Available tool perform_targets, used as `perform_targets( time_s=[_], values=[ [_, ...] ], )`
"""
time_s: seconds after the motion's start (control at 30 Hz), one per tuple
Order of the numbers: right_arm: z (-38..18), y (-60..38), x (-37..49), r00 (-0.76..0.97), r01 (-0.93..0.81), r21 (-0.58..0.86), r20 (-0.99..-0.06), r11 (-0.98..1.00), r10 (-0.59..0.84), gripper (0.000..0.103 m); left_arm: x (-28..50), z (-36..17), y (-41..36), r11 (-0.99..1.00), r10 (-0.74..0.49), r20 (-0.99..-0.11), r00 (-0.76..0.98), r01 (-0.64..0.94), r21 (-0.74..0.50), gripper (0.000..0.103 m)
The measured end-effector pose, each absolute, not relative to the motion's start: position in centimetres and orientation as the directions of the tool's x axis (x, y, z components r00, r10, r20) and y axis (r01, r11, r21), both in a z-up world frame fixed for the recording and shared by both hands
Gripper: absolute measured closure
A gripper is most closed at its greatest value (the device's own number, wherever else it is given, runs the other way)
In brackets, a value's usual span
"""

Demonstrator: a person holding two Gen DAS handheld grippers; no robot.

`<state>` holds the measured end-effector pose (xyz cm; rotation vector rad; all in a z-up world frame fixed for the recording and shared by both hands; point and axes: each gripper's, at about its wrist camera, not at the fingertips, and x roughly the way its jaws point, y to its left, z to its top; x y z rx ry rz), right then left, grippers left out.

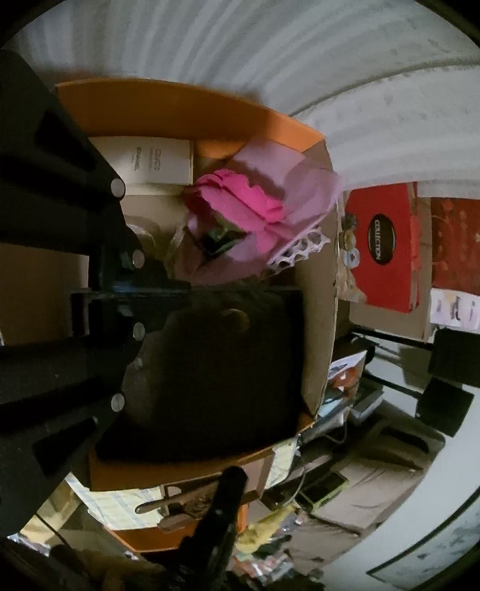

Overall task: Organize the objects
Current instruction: 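Carry the black tray with both tools and lower it into the orange box, then open both tools to release the black tray and withdraw, then move both tools toward the brown tray holding the wooden combs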

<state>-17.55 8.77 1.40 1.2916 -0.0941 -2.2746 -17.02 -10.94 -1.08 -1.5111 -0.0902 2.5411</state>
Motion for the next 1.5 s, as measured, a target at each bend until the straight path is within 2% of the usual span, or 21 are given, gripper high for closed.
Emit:
perform_targets(
  time_s=[0.27,0.47,0.57,0.6,0.63,0.8,0.83,0.9,0.97,1.13,1.37,1.43,1.5],
  values=[
    [0.3,8.1,-16.2,-0.427,0.414,0.236,-0.802,-0.879,-0.417,0.093,-16.6,-1.1,-11.2,-0.983,0.176,-0.863,-0.474,-0.126,-0.131,0.101],
    [1.5,9.2,-14.7,-0.463,0.436,0.204,-0.785,-0.877,-0.413,0.090,-15.3,0.7,-12.8,-0.993,0.109,-0.850,-0.516,-0.090,-0.073,0.099],
    [1.9,9.7,-13.6,-0.491,0.441,0.171,-0.776,-0.881,-0.396,0.077,-14.2,1.5,-13.1,-0.997,0.065,-0.836,-0.545,-0.079,-0.026,0.076],
    [2.0,9.8,-13.3,-0.501,0.441,0.157,-0.774,-0.884,-0.388,0.075,-13.8,1.7,-13.1,-0.997,0.059,-0.830,-0.555,-0.080,-0.017,0.063],
    [2.0,9.9,-12.9,-0.508,0.441,0.147,-0.772,-0.885,-0.381,0.072,-13.3,1.9,-13.1,-0.997,0.053,-0.823,-0.565,-0.080,-0.009,0.054],
    [2.1,10.6,-11.3,-0.526,0.441,0.133,-0.763,-0.888,-0.376,0.060,-11.0,2.2,-12.7,-0.997,0.049,-0.808,-0.588,-0.081,-0.002,0.051],
    [2.2,10.8,-11.0,-0.531,0.440,0.128,-0.761,-0.889,-0.373,0.056,-10.4,2.2,-12.6,-0.997,0.055,-0.806,-0.589,-0.083,-0.008,0.048],
    [2.2,11.1,-10.4,-0.543,0.440,0.114,-0.756,-0.891,-0.365,0.050,-9.6,2.1,-12.5,-0.996,0.069,-0.799,-0.598,-0.082,-0.025,0.034],
    [2.3,11.4,-9.8,-0.558,0.438,0.093,-0.751,-0.894,-0.352,0.043,-8.9,2.0,-12.3,-0.995,0.086,-0.794,-0.602,-0.085,-0.044,0.032],
    [2.3,12.4,-8.6,-0.595,0.424,0.036,-0.743,-0.905,-0.308,0.037,-8.0,1.5,-11.0,-0.995,0.090,-0.787,-0.611,-0.093,-0.042,0.028],
    [2.0,14.2,-7.4,-0.621,0.397,0.004,-0.735,-0.918,-0.271,0.029,-7.6,1.5,-9.1,-0.993,0.114,-0.783,-0.612,-0.105,-0.062,0.027],
    [1.9,14.8,-7.2,-0.622,0.392,0.008,-0.734,-0.920,-0.272,0.028,-7.7,1.5,-8.6,-0.992,0.122,-0.782,-0.611,-0.105,-0.073,0.015],
    [1.8,15.5,-7.1,-0.622,0.382,0.012,-0.736,-0.924,-0.267,0.027,-7.7,1.7,-8.3,-0.991,0.128,-0.774,-0.620,-0.103,-0.081,0.013]
  ],
)
